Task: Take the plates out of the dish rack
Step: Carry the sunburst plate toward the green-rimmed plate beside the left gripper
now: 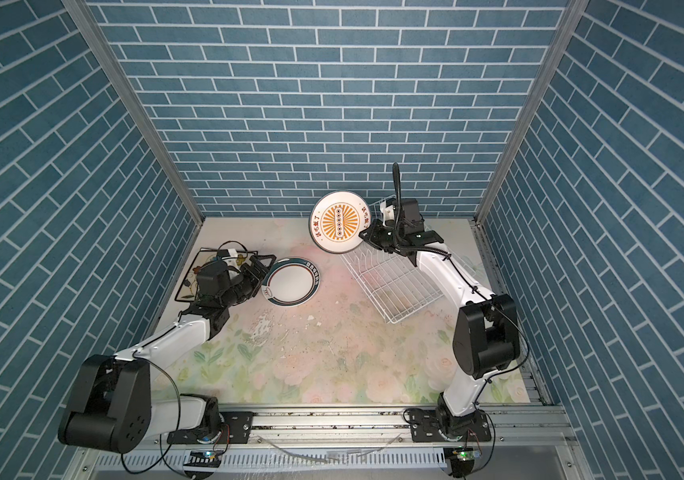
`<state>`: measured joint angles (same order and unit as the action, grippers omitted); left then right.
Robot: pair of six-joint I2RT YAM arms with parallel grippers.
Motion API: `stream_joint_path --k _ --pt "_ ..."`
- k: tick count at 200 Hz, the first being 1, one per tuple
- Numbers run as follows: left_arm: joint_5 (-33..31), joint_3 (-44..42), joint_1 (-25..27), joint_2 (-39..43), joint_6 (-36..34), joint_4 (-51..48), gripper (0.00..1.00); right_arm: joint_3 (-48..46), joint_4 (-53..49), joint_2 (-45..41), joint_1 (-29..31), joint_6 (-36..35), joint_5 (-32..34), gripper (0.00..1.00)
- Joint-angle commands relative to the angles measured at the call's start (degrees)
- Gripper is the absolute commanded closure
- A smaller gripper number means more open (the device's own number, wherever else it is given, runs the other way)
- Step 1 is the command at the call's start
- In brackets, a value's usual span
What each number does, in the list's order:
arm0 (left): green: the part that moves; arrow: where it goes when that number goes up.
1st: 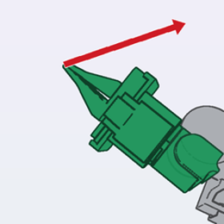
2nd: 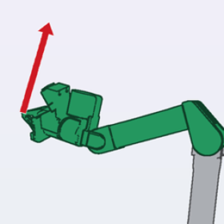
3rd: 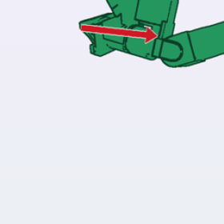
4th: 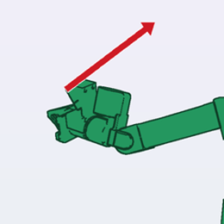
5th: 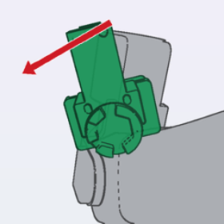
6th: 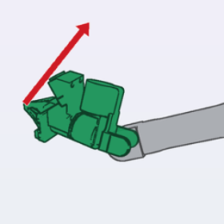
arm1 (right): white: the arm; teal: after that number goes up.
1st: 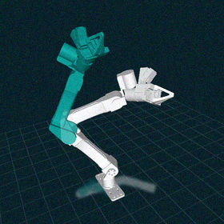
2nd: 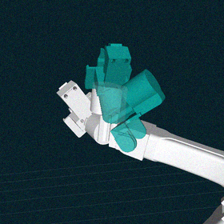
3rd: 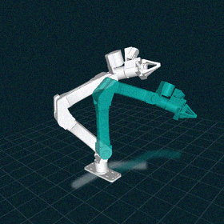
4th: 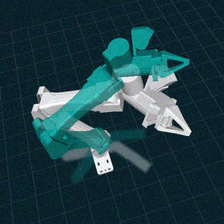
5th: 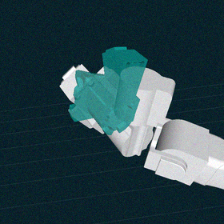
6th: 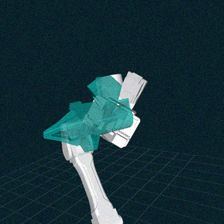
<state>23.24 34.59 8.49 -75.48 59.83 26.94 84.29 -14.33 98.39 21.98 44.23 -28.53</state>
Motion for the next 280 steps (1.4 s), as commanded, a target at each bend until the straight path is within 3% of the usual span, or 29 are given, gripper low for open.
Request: stream_joint_path --k 1,77,130,192,251,280 --pt "4.3 0.2 -0.1 -2.1 1.4 7.7 0.08 -1.3 4.2 0.0 1.2 2.3 -3.7 1.0" --pt "6.6 1.3 1.7 -6.2 3.0 12.8 0.11 -3.4 2.6 1.5 6.9 1.7 -2.5 1.0" --pt "7.8 1.7 2.1 -7.3 2.9 13.4 0.15 -3.2 1.2 3.1 8.2 0.9 -5.7 1.0" --pt "9.1 1.4 2.1 -9.1 6.3 16.6 0.37 -2.3 0.7 4.5 8.9 0.3 -8.9 1.0" --pt "9.9 1.5 2.1 -10.9 7.9 19.0 0.51 -2.0 0.6 5.3 9.2 0.5 -11.2 1.0" --pt "10.2 1.2 2.1 -11.6 8.7 20.6 0.68 -1.9 0.7 5.8 9.3 0.6 -12.4 1.0"
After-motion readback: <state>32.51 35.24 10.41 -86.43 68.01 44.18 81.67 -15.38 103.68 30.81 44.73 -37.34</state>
